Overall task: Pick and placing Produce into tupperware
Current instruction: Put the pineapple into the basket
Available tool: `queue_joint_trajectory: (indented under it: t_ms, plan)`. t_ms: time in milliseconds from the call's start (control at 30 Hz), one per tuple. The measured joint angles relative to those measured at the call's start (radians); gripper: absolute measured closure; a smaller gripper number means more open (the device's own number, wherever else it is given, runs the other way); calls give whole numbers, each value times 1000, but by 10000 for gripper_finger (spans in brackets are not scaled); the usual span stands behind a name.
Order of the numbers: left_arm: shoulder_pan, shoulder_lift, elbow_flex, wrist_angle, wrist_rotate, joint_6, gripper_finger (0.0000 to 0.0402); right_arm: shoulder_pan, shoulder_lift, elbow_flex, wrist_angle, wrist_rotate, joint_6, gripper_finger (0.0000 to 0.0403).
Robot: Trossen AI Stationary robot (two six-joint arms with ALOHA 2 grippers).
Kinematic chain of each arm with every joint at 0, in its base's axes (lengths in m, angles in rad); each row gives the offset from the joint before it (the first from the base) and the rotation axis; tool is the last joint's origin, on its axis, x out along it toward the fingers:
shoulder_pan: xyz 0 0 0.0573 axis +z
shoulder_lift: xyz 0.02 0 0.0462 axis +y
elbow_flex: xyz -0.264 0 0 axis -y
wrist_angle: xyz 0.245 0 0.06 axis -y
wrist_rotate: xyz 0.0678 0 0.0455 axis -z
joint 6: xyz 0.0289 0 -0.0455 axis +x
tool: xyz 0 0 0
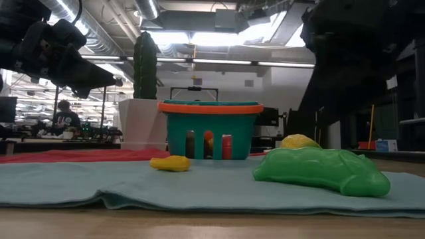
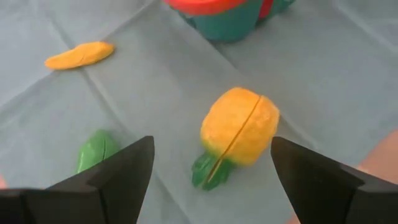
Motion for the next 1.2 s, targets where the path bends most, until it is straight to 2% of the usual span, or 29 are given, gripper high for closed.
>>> queue_joint_trajectory:
  t_ms: [667, 1200]
  plan:
    - [0, 0, 0, 0, 0, 0, 305, -15, 0, 0, 26, -35, 5, 79]
    - [0, 0, 0, 0, 0, 1, 305, -121, 58, 0, 24, -60, 7, 79]
